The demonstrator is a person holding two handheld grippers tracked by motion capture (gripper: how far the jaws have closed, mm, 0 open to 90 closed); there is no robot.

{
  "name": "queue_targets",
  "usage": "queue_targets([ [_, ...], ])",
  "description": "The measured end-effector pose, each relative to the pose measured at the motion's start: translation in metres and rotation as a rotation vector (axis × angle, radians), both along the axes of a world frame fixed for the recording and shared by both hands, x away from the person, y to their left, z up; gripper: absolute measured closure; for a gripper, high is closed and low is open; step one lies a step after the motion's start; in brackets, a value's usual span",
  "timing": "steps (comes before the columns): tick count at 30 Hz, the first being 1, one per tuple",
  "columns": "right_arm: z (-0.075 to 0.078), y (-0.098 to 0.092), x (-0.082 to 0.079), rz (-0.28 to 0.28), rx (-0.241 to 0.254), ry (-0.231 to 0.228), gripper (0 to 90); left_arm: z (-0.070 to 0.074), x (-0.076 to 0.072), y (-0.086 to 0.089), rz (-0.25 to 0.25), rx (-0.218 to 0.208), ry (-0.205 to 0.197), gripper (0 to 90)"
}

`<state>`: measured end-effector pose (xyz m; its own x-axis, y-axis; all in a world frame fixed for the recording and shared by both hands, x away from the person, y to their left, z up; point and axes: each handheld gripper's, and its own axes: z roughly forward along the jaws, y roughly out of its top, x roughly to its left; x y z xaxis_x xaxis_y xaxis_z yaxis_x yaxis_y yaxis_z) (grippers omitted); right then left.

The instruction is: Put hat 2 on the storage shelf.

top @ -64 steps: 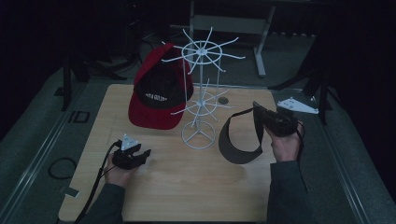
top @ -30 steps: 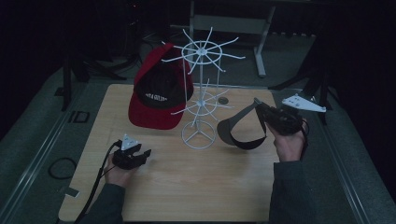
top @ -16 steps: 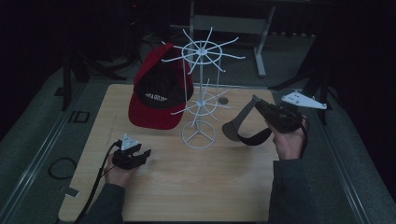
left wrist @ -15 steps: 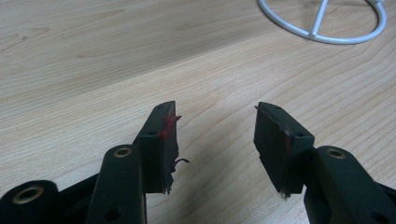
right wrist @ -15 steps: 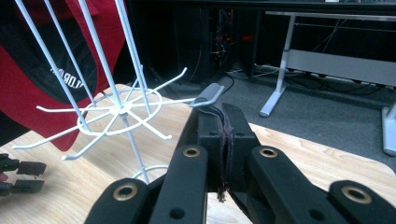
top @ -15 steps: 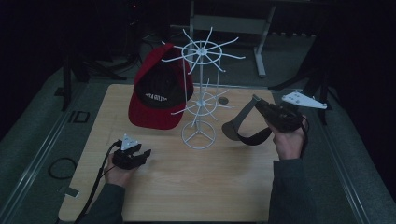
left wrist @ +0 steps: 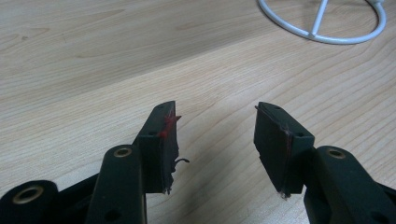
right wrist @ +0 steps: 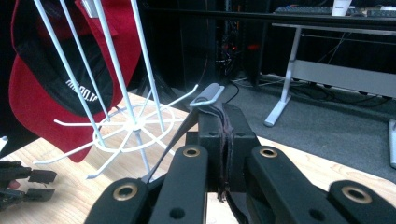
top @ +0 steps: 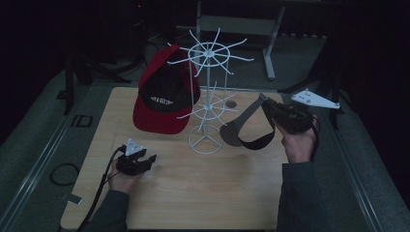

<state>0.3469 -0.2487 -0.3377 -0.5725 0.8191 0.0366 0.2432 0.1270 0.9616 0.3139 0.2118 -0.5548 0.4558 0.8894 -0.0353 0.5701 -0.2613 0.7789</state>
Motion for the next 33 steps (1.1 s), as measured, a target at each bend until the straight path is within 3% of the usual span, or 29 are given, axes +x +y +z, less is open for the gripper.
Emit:
queue_targets([
  [19, 0.019, 0.004, 0.002, 0.015, 0.012, -0.03, 88.1, 0.0, 0.0, 0.0, 0.001, -0.002, 0.003, 50.0],
  [33, 0.032, 0.012, 0.001, 0.029, -0.007, -0.052, 88.1, 0.0, 0.0, 0.0, 0.002, -0.002, 0.003, 50.0],
])
